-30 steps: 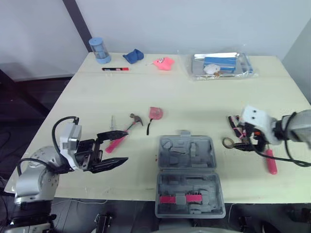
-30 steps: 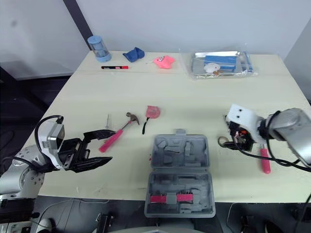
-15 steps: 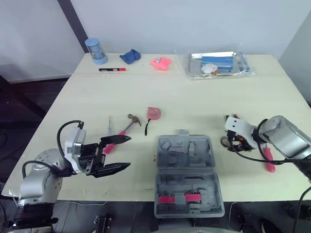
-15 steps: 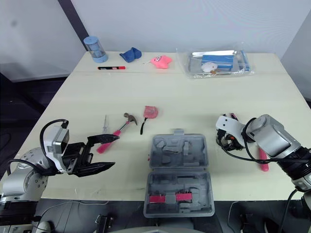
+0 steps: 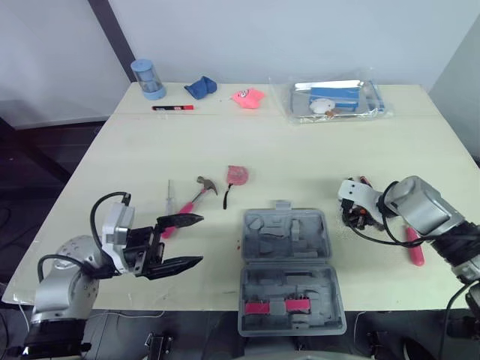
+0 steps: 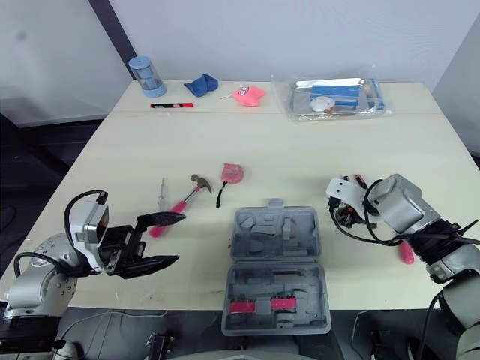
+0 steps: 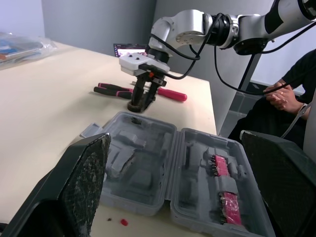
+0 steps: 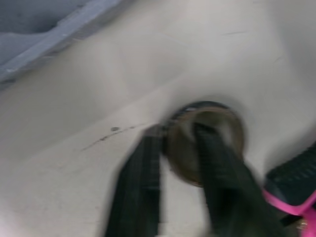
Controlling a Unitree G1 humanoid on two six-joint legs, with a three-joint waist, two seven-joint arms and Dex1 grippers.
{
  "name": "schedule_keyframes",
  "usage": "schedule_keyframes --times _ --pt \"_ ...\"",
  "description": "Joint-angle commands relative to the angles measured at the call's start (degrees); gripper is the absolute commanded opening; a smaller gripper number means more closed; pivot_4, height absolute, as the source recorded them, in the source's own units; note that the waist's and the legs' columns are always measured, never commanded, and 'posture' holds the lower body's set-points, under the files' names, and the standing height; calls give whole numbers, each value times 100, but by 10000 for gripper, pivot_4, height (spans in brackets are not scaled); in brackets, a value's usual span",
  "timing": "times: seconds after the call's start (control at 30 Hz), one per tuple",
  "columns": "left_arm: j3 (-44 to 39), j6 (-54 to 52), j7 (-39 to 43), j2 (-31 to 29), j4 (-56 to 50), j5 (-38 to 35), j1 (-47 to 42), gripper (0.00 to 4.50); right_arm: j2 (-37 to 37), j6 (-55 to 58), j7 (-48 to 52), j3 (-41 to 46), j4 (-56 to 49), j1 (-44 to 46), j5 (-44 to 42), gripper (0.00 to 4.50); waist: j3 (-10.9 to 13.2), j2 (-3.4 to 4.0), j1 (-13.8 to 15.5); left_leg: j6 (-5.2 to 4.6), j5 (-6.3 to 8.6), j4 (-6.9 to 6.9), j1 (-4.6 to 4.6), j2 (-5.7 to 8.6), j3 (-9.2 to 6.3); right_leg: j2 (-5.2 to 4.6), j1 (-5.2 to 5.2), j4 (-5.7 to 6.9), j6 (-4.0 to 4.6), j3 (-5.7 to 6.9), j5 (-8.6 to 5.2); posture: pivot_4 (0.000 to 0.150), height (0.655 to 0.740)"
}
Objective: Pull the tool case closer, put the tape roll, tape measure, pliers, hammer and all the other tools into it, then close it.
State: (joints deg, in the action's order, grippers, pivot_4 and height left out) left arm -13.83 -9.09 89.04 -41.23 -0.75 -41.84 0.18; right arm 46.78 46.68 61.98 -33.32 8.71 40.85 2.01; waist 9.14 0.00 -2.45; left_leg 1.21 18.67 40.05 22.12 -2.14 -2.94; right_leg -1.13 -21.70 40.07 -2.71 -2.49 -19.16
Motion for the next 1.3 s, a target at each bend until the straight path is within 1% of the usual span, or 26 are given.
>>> schedule_keyframes --times 0.03,0.17,0.3,0.4,0.53,0.67,0.8,0.97,1.13,1.3 --pt "-95 95 95 38 -236 -91 75 45000 -55 -83 206 17 -54 86 93 721 0 0 -3 0 0 0 0 0 -1 0 0 0 0 0 0 1500 7400" --pt "-121 23 -69 124 -358 -136 142 45000 -40 -68 472 66 -444 326 157 721 2 4 -6 0 0 0 0 -1 0 0 0 0 0 -1 0 1500 7400" --pt "-243 -55 -296 171 -372 -161 195 45000 -41 368 1056 58 -1403 857 -51 721 8 13 -17 0 0 0 0 -2 -1 1 -3 5 0 -4 0 1500 7400" --pt "-422 -77 -446 137 -240 -148 283 45000 -244 589 1298 -97 -1954 1383 -131 721 8 13 -2 -1 1 0 1 -4 -17 1 -2 1 0 5 0 1500 7400" --pt "-732 -80 -555 51 31 -120 392 45000 -669 621 1451 -448 -2186 1888 -107 721 8 14 -7 -1 1 0 2 -1 -29 -2 -2 2 0 7 0 1500 7400" --pt "-991 -151 -647 31 114 -170 558 45000 -1322 480 1444 -994 -1889 2265 42 721 8 14 -10 3 -1 0 2 1 -38 -4 -2 1 0 14 0 1500 7400" --pt "-1093 -141 -606 13 139 -120 712 45000 -1993 312 1306 -1330 -1312 2465 142 721 8 14 -9 19 -10 0 3 3 -41 -6 -3 2 0 17 0 1500 7400" --pt "-1150 -84 -589 -11 150 -42 849 45000 -2881 -181 934 -1686 -118 2505 447 721 7 11 -44 23 -13 -1 -3 5 -43 -5 -2 6 0 22 0 1500 7400" --pt "-1185 -97 -614 -13 61 -26 932 45000 -3204 -422 865 -1791 399 2402 588 721 7 11 -111 25 -14 -1 -3 8 -46 -9 -4 10 0 25 0 1500 7400" --pt "-1173 -143 -686 -19 -66 -36 976 45000 -3346 -511 838 -1713 625 2339 656 721 7 11 -170 26 -14 -1 -6 8 -47 -9 -4 20 1 26 0 1500 7400"
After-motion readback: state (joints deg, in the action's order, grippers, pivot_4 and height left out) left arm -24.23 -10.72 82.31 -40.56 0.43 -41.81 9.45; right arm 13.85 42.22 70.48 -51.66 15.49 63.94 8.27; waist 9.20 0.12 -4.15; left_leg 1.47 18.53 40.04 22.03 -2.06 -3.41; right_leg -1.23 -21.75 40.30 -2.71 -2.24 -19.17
